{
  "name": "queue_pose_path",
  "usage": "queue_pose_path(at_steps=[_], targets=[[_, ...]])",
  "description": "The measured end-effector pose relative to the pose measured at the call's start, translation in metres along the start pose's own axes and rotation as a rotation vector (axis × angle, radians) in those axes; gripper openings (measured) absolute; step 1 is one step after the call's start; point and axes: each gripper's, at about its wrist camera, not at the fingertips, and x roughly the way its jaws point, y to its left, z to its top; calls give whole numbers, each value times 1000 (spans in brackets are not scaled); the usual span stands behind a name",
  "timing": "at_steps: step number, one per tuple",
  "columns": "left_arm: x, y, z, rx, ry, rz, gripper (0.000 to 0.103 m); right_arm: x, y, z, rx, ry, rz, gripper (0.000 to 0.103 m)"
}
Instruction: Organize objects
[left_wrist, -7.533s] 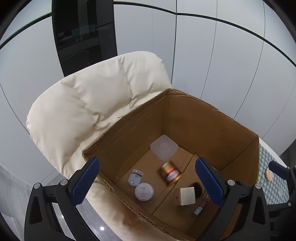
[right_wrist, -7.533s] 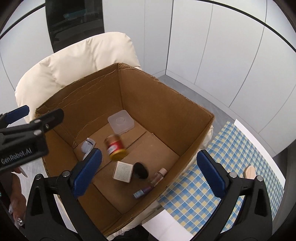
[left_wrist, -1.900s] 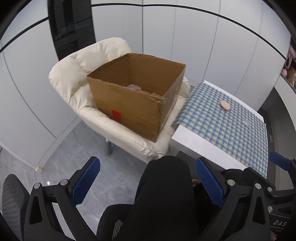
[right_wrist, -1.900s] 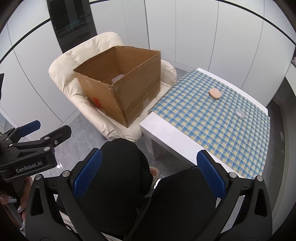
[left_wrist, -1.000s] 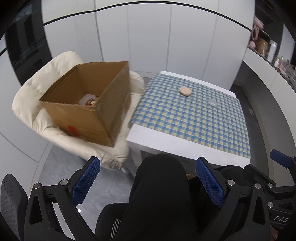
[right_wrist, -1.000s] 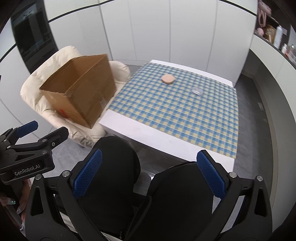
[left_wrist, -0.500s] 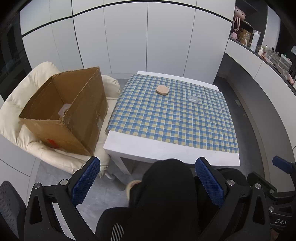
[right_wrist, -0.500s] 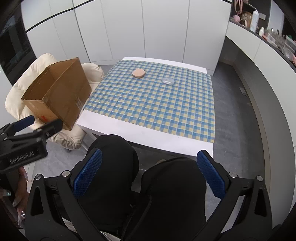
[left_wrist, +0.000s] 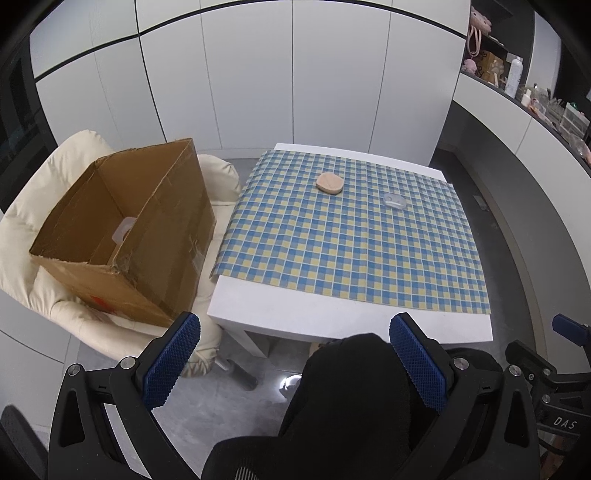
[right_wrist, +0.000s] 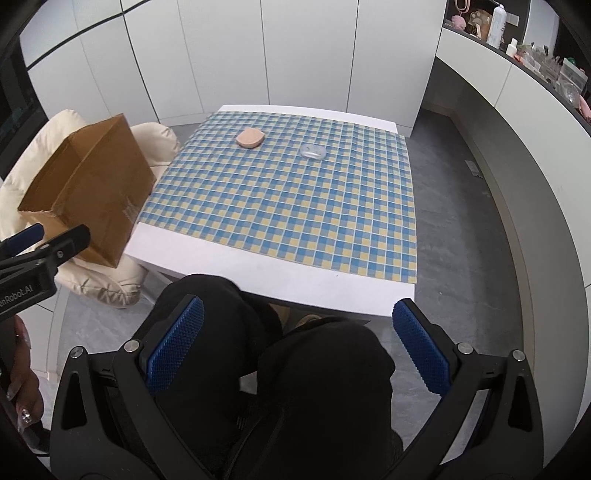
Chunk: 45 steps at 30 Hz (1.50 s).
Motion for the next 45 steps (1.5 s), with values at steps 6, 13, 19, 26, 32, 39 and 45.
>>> queue_pose_path(at_steps=[6, 13, 19, 26, 32, 39, 45], targets=[[20, 6, 13, -35, 5, 8, 102, 20, -5, 19, 2, 1, -18, 103], [50, 15, 35, -77, 9, 38, 102, 50, -7, 42, 11, 9, -29, 103], [84, 22, 53, -112, 35, 49, 102, 80, -9, 66, 7, 18, -33, 103], [120, 31, 76, -160, 44, 51, 102, 116, -18, 103, 29, 17, -35, 103], [157, 21, 105, -113, 28, 80, 102, 158, -33, 139, 59, -6, -46, 103], [223, 1, 132, -59, 62, 74, 102, 237, -43, 184, 65, 13, -61, 103], [278, -15, 149, -39, 79, 61, 102, 300, -49, 206, 113, 16, -46, 103]])
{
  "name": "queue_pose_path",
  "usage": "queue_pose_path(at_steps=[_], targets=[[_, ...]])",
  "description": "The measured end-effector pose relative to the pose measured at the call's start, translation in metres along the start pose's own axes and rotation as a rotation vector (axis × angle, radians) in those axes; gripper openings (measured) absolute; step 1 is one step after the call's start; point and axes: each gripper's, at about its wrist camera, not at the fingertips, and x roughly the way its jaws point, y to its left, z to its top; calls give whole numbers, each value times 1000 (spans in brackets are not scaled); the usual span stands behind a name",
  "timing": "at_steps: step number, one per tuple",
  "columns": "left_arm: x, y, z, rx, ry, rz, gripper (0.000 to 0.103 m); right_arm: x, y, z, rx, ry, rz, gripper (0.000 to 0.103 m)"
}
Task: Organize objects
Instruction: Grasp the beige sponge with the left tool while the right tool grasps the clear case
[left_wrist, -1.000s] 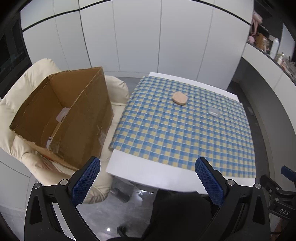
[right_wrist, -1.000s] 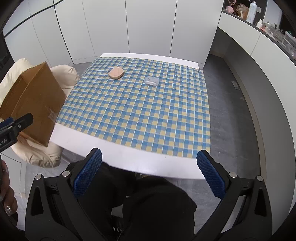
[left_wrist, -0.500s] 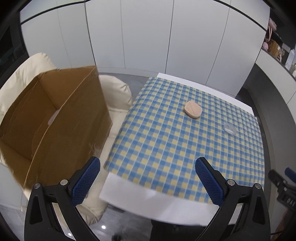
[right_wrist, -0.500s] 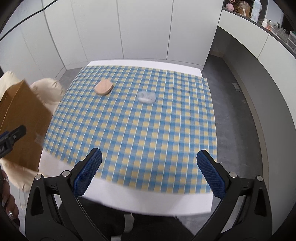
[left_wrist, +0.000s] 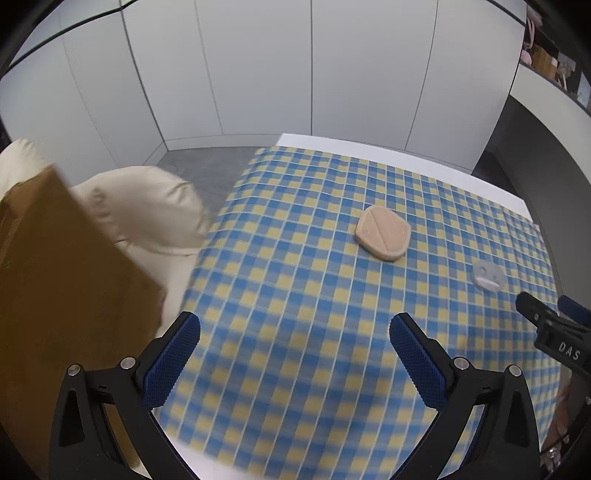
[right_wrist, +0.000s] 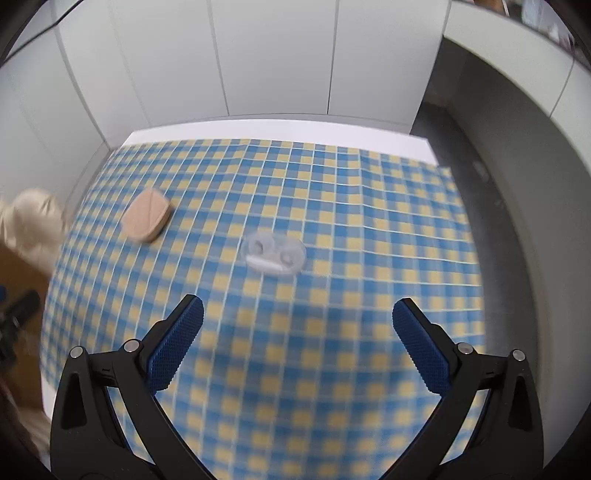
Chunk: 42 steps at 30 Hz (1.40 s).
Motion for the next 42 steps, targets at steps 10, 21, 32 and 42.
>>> queue_pose_path(at_steps=[10, 21, 32, 42], targets=[[79, -32, 37, 53, 10, -36, 102, 76, 12, 13, 105, 9, -41, 103], [122, -64, 55, 132, 16, -73, 102, 92, 27, 7, 92, -54, -85, 103], [131, -77, 58, 153, 8, -58, 101, 83, 23, 4, 79, -73, -80, 96], [123, -97, 53, 216, -61, -80, 54, 74, 39, 9, 26, -94, -54, 61]])
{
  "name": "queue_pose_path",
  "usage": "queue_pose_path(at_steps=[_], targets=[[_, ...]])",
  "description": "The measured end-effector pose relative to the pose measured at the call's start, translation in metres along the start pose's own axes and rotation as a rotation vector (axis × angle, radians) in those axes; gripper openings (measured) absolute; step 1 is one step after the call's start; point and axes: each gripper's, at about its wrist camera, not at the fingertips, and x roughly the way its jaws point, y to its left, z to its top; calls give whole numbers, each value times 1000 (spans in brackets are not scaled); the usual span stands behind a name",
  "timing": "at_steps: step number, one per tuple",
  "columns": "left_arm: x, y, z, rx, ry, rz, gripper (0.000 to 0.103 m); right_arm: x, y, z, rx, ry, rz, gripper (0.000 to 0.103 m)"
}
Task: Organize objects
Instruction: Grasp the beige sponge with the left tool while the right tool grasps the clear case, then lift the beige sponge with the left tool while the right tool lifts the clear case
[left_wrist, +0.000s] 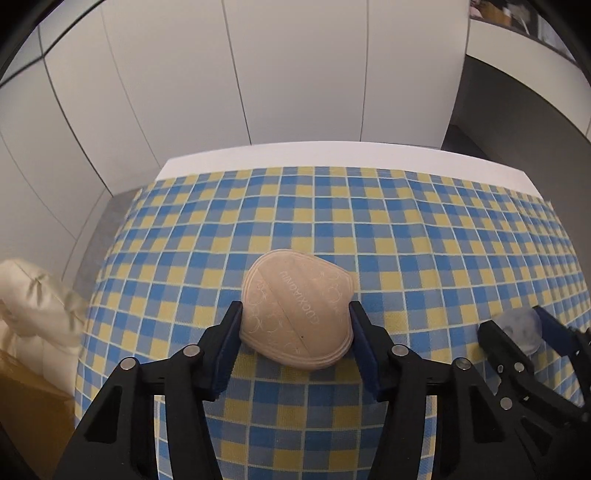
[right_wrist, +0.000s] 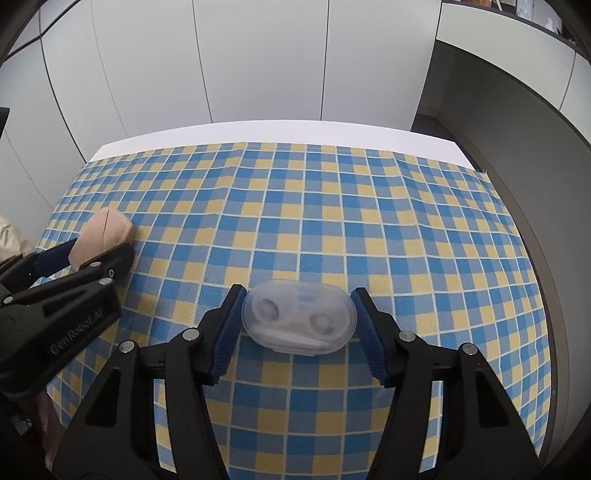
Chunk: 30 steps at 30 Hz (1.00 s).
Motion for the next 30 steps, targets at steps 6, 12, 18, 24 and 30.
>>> queue_pose_path(at_steps=[6, 12, 18, 24, 30], targets=[[-12, -3, 1, -10, 22, 15, 47, -3, -9, 1, 12, 1, 26, 61], [-31, 12, 9, -46, 11, 8, 47, -16, -12, 4, 2, -18, 33, 60], [-55, 12, 15, -40, -3, 33, 47, -31, -16, 10, 0, -29, 29, 61], [-89, 15, 24, -71, -25, 22, 47, -61, -22, 27, -13, -62, 25, 61], [-130, 22, 31, -90, -57, 21, 47, -99, -22, 47, -39, -112, 22, 61]])
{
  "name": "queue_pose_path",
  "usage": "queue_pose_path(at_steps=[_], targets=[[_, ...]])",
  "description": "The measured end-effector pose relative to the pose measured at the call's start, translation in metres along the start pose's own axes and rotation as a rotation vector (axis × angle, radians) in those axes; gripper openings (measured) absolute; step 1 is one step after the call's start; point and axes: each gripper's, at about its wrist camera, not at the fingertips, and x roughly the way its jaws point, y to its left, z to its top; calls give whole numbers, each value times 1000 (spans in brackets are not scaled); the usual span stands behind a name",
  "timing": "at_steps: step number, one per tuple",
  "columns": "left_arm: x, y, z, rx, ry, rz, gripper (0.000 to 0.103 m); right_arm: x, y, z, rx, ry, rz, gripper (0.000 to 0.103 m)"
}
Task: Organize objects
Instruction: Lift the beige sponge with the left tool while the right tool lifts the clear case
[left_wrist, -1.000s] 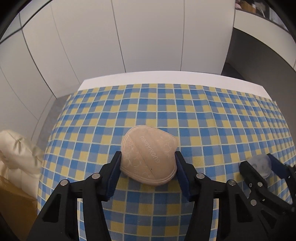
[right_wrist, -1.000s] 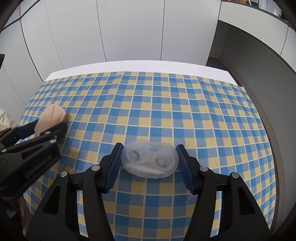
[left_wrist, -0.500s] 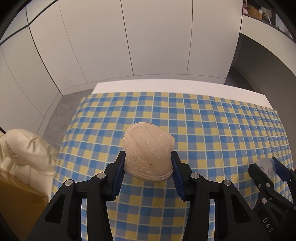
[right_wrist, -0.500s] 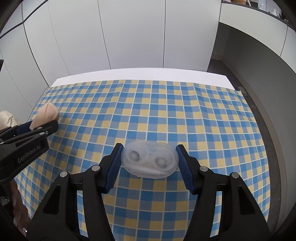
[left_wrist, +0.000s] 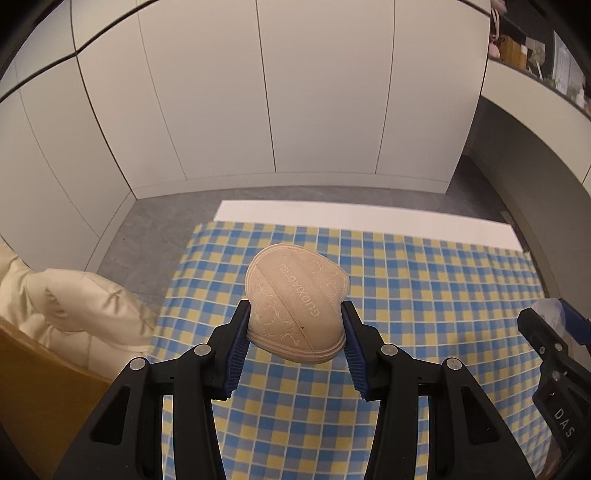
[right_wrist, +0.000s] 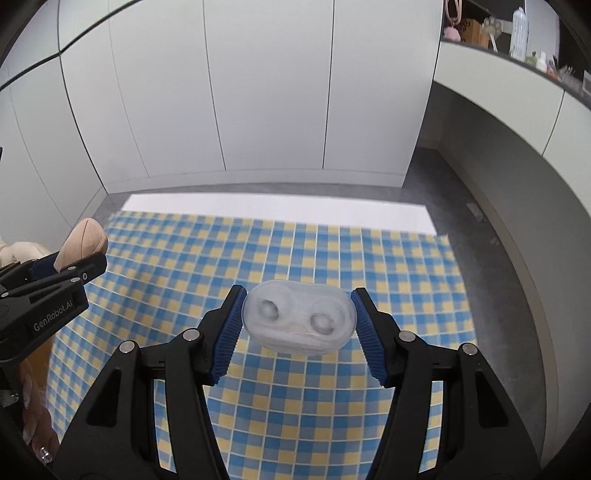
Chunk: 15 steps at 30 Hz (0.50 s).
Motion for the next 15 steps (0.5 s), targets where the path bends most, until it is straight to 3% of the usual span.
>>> queue_pose_path(at_steps=[10, 15], targets=[[-61, 13, 18, -51, -34, -20, 47, -70, -2, 34, -46, -45, -23, 61], [-101, 9, 28, -27, -72, -25, 47, -107, -8, 50, -62, -59, -32, 61]])
